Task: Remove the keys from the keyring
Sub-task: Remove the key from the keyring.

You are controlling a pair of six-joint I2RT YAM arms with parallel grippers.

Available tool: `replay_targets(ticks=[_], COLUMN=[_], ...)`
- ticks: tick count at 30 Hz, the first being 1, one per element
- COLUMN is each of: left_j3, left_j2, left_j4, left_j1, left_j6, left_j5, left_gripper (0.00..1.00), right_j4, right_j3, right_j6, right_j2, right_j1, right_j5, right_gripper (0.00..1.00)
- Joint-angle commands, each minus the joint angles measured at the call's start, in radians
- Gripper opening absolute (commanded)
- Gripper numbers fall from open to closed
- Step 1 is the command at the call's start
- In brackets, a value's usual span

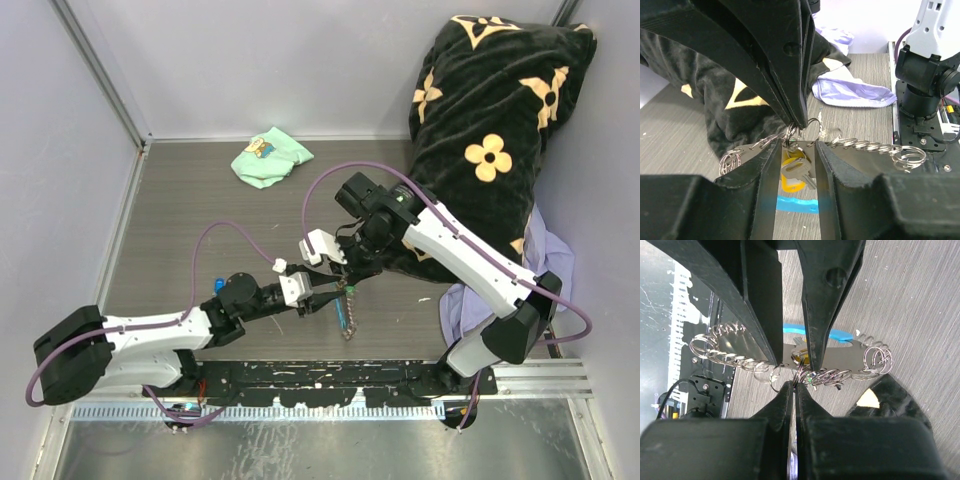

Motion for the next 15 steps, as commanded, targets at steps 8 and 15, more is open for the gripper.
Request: replay_targets(ticks=[8, 15], left_j3=[0.055, 0.05], left_j2=[0.033, 0.013], left_j4=[0.099, 0.089], left_j1=[0.004, 0.006], left_j6=[-0.01, -0.018], left_j5=[0.0, -0.007], left_gripper=[0.31, 0.3], right_j4=[-0.012, -0.011], right_j3=[0.042, 0.041], right_j6=[0.012, 0.012], right_j2=[0.011, 0.007], right_j1=[0.017, 0.02], right_j5=[-0.008, 0.001], right_gripper=[0.01, 0.01])
